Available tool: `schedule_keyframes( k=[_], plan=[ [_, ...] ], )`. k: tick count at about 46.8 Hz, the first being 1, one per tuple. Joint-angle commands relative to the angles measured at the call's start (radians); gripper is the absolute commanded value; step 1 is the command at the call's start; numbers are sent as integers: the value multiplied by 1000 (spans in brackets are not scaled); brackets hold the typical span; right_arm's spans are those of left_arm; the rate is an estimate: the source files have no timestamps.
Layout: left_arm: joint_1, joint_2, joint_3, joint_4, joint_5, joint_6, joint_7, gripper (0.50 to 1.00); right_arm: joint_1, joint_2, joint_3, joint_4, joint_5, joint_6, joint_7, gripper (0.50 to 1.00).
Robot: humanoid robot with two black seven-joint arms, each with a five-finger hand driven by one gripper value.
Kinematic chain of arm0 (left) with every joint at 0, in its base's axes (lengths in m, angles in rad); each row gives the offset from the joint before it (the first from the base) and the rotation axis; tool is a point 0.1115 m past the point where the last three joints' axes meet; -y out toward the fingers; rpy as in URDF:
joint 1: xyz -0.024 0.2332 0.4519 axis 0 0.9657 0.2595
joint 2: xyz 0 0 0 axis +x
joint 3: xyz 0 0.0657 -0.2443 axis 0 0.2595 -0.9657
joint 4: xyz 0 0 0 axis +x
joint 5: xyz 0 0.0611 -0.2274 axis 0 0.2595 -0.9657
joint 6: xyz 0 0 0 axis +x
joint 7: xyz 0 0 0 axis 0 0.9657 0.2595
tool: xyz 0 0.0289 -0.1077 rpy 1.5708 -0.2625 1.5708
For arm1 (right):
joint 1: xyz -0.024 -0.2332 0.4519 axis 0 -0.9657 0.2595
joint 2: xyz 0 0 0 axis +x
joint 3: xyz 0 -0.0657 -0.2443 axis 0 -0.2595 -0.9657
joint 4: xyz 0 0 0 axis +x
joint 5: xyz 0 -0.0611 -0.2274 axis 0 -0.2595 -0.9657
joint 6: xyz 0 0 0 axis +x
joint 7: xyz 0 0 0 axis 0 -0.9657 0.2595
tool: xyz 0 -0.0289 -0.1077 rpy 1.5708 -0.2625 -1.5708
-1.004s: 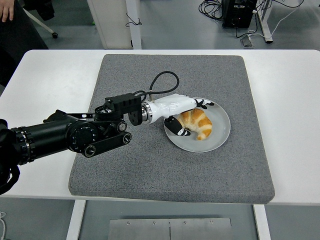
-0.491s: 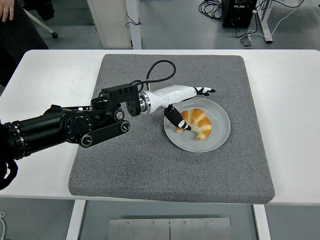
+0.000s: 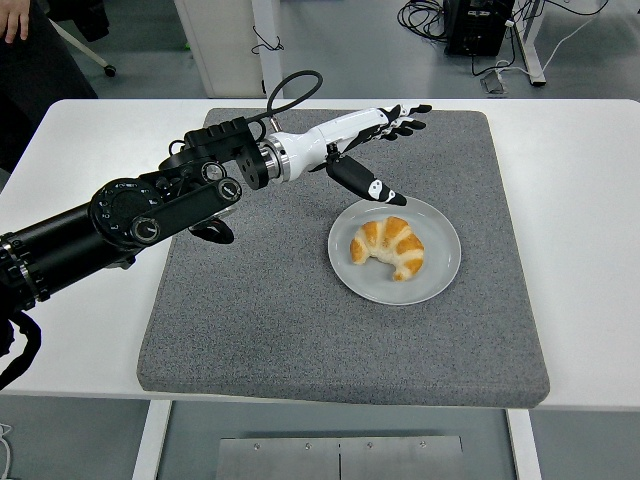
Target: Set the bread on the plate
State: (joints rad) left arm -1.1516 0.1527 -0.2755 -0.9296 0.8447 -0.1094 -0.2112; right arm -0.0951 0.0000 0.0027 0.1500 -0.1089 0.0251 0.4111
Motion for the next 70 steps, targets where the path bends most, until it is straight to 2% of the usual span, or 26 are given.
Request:
schedule_keyframes(
  k=[1,12,22,31,39,46,51,56,70],
  plan=[
    [1,18,-8,1,-36,7,1,971,0,0,0,0,0,1,0,1000],
    [27,50,-105,12,-229,16,6,971,0,0,0,0,0,-1,0,1000],
    [47,105,-156,14,-377,122,9,971,0,0,0,-1,0,-1,0,1000],
    [73,157,-209,52,-555,129,4,971,0,0,0,0,0,-1,0,1000],
    [105,136,-277,164,-622,126,-4,972,0,0,0,0,0,-1,0,1000],
    [142,77,-358,238,-673,120,-2,972,0,0,0,0,0,-1,0,1000],
    [153,27,-369,311,-677,120,-5,972,0,0,0,-1,0,-1,0,1000],
    [153,-12,-393,379,-679,120,-28,972,0,0,0,0,0,-1,0,1000],
    [171,-36,-439,402,-768,109,-89,974,0,0,0,0,0,-1,0,1000]
  ],
)
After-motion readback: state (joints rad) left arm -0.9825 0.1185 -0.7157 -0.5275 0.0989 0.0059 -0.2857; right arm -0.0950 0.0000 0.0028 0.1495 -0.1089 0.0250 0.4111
